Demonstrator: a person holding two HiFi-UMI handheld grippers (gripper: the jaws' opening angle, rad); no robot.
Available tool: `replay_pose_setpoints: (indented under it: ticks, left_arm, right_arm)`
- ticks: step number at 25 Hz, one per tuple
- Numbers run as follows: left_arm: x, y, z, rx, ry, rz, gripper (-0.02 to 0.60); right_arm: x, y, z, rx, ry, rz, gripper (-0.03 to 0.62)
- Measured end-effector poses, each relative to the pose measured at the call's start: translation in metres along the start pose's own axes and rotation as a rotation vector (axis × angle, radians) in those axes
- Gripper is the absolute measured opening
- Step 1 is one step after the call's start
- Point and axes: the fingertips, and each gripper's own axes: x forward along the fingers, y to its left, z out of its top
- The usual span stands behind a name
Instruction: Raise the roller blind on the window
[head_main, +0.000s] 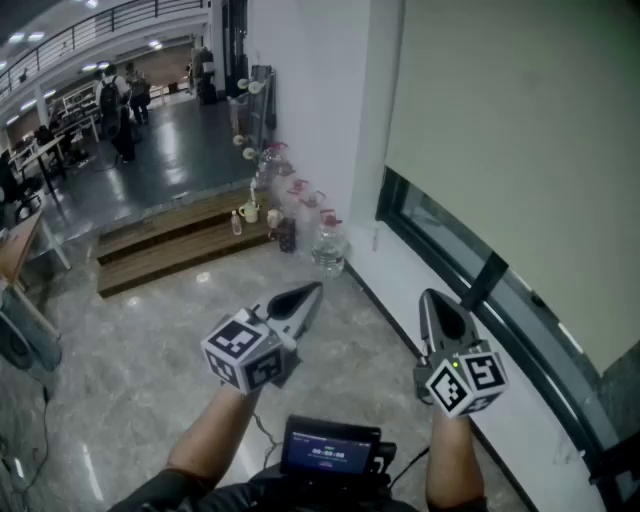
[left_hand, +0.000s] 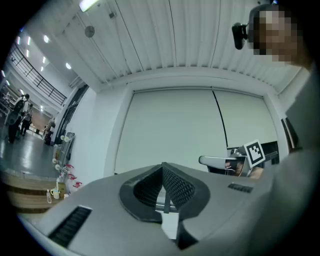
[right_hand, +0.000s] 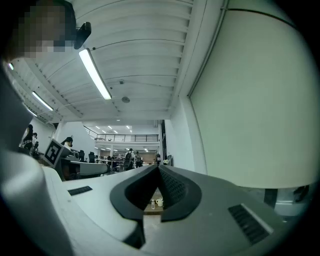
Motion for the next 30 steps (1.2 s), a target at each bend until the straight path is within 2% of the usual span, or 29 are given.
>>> replay_pose_setpoints:
  ticks: [10, 18, 23, 30]
  left_arm:
    - [-0.011, 0.004, -0.005, -0.016, 0.014, 0.024, 0.000]
    - [-0.020, 0.006, -0.004, -0.024, 0.012, 0.003, 0.000]
    - [-0.030, 0.019, -0.007, -0.054, 0.006, -0.008, 0.000]
    - [-0.035, 0.042, -0.013, -0.069, 0.002, -0.023, 0.000]
  right_arm:
    - [0.000, 0.009, -0.007, -0.014, 0.007, 0.007, 0.002]
    - [0.003, 0.019, -0.005, 0.024, -0.014, 0.001, 0.005]
    - [0.011, 0.029, -0.010, 0.015, 0.003, -0.024, 0.005]
    - [0.022, 0.041, -0.021, 0.010, -0.002, -0.001, 0.005]
